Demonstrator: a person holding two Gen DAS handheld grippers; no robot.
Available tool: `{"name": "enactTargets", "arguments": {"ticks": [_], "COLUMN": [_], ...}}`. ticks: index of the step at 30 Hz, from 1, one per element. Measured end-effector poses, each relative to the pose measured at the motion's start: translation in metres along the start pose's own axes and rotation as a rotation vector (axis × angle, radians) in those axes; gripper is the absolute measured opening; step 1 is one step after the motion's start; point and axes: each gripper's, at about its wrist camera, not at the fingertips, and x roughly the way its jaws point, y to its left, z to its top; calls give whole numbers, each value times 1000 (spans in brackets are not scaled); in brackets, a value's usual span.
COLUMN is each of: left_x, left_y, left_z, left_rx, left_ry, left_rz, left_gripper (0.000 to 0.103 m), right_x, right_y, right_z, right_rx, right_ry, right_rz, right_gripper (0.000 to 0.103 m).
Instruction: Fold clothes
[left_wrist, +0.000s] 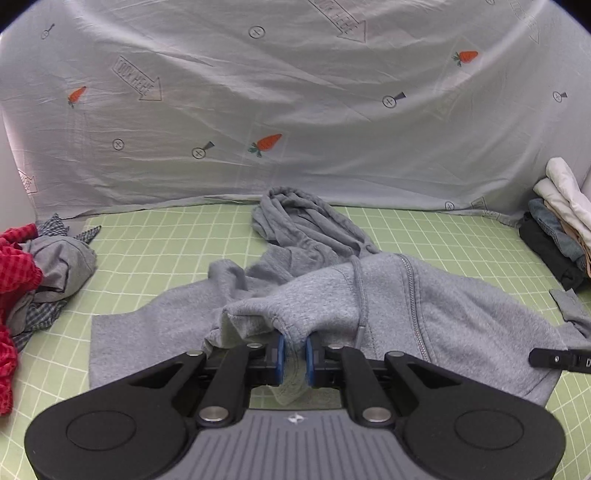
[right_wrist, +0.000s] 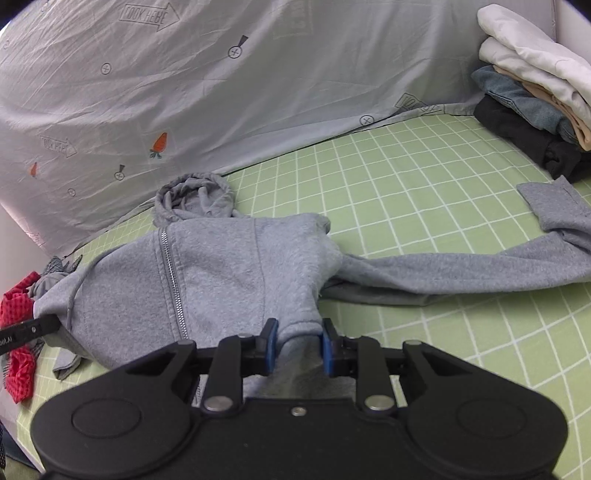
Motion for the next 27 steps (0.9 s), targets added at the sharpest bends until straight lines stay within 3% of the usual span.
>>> {"name": "enactTargets", "arguments": {"ticks": [4, 8, 10, 12, 16, 21, 27], "left_x": [-18, 10, 15, 14, 18, 33, 43], "left_y": [28, 36, 42, 46, 52, 53, 54], "left_z": [8, -12, -31, -48, -78, -103, -112], "left_rx": [-35, -37, -45, -34, -13, 27, 42], "left_ry": [-55, 58, 122, 173, 279, 396, 428], "left_rz": [1, 24, 14, -1, -18, -13, -20], "left_gripper": [12, 18, 20, 35, 51, 61, 65], "right_x": [-14, -7, -12, -20, -33, -28, -10], "right_y": [22, 43, 46, 47, 42, 32, 29], "right_z": [-22, -41, -47, -53, -63, -81, -97], "right_rx": [65, -1, 7, 16, 58, 69, 17], "right_ry": [-10, 29, 14, -11, -49, -3, 63], "right_rz": [102, -55, -79, -108, -185, -330, -377], "right_gripper": [24, 33, 36, 47, 52, 80, 78]}}
